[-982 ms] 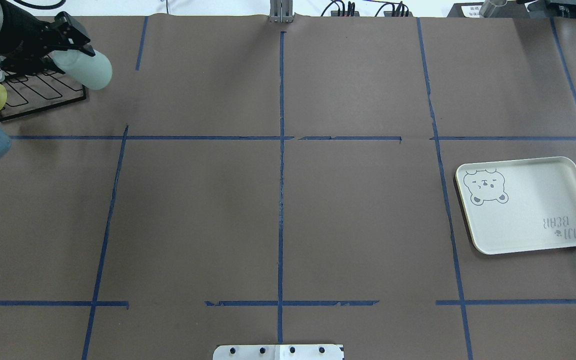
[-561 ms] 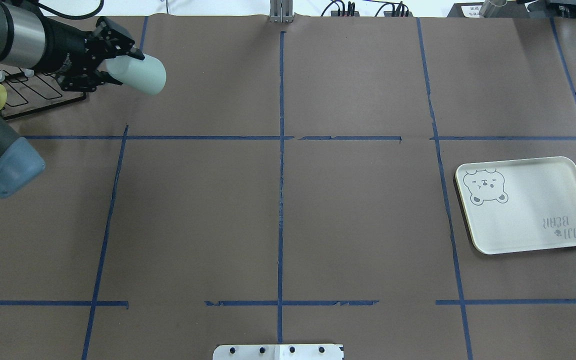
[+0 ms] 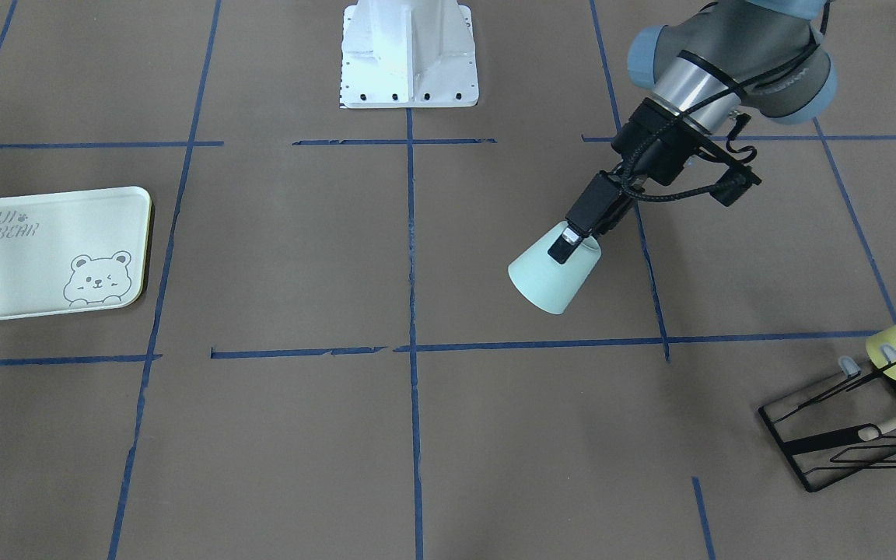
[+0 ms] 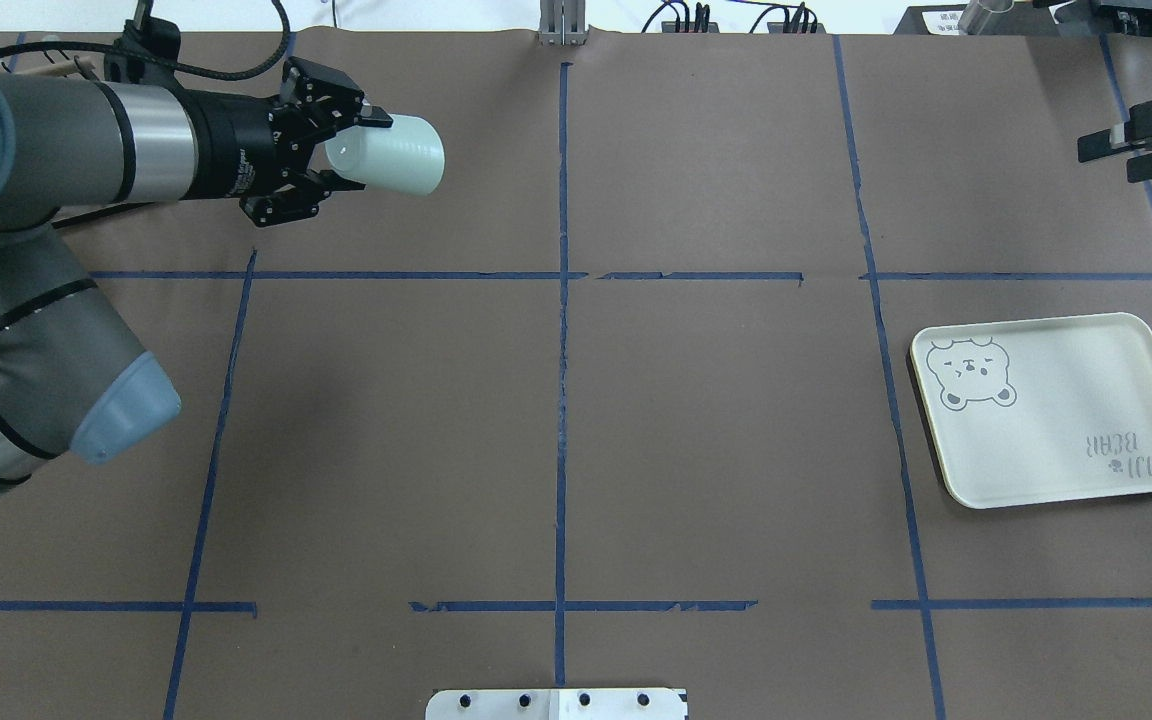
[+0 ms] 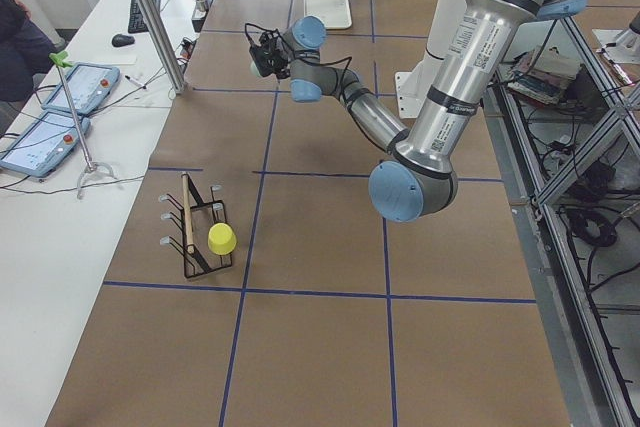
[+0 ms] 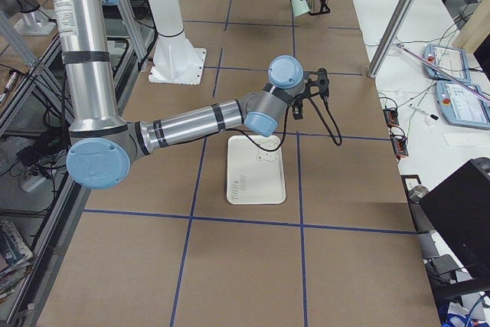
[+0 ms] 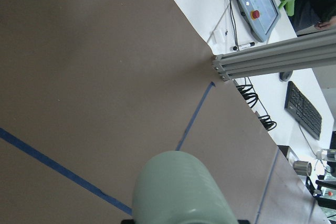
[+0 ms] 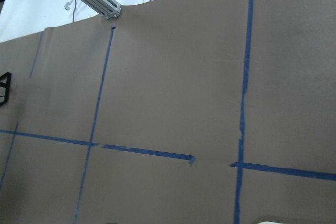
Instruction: Left arm grabs green cup and hands to right arm on tray
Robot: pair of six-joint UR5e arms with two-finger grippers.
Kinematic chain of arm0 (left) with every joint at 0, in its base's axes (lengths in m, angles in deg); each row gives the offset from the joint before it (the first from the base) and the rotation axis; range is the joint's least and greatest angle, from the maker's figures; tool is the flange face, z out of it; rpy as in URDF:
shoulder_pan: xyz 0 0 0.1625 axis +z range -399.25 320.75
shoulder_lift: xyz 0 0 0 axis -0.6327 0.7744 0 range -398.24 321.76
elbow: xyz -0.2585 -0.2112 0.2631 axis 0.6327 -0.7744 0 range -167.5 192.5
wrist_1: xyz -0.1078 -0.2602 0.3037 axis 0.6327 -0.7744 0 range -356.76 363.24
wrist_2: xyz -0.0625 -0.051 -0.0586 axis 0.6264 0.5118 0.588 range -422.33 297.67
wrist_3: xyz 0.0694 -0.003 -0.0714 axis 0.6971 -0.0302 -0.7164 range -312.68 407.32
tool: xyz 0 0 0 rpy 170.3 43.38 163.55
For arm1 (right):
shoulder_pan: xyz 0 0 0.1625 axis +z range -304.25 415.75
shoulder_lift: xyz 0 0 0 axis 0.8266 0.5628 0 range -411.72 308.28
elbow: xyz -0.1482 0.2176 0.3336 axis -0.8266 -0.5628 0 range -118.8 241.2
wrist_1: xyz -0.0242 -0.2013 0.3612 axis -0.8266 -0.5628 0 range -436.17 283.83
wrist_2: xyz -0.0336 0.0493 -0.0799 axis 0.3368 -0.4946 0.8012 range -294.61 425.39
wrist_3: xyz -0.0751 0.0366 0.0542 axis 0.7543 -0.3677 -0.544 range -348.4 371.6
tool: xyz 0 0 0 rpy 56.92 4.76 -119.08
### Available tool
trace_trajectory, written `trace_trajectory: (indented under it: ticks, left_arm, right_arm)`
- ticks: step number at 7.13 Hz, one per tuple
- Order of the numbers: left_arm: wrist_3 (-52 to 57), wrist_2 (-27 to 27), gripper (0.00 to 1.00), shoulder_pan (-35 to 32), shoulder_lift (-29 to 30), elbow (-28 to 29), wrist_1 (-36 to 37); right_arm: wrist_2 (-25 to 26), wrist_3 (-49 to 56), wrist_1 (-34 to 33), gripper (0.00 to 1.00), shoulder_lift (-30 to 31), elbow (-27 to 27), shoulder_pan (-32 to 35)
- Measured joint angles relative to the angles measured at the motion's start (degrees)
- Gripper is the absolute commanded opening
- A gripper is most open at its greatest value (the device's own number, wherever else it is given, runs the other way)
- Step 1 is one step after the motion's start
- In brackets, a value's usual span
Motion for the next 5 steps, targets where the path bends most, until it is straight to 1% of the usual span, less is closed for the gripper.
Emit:
trace_trajectory:
  ticks: [1, 2, 3, 4, 5]
  left_arm:
    - [-3.25, -2.63, 0.2, 2.28, 0.29, -0.07, -3.24]
    - [-6.38, -3.82, 0.2, 3.88, 0.59, -0.02, -7.0]
    - [-8.76, -4.25, 0.2, 5.39, 0.73, 0.09, -11.46]
    - [-9.78, -4.35, 0.2, 6.81, 0.84, 0.13, -15.74]
    - [-10.12, -4.31, 0.19, 8.49, 1.03, 0.16, -20.56]
  right_arm:
    - [3.49, -8.45, 7.5, 0.99, -0.35, 0.09, -3.05]
    - [8.33, -16.36, 15.73, 0.99, -0.6, 0.09, -7.43]
    - [12.09, -21.66, 22.87, 0.99, -0.96, 0.03, -11.72]
    - [13.69, -24.84, 26.68, 0.99, -2.28, 0.1, -14.95]
    - [14.19, -28.19, 28.32, 0.99, -4.97, 0.49, -17.78]
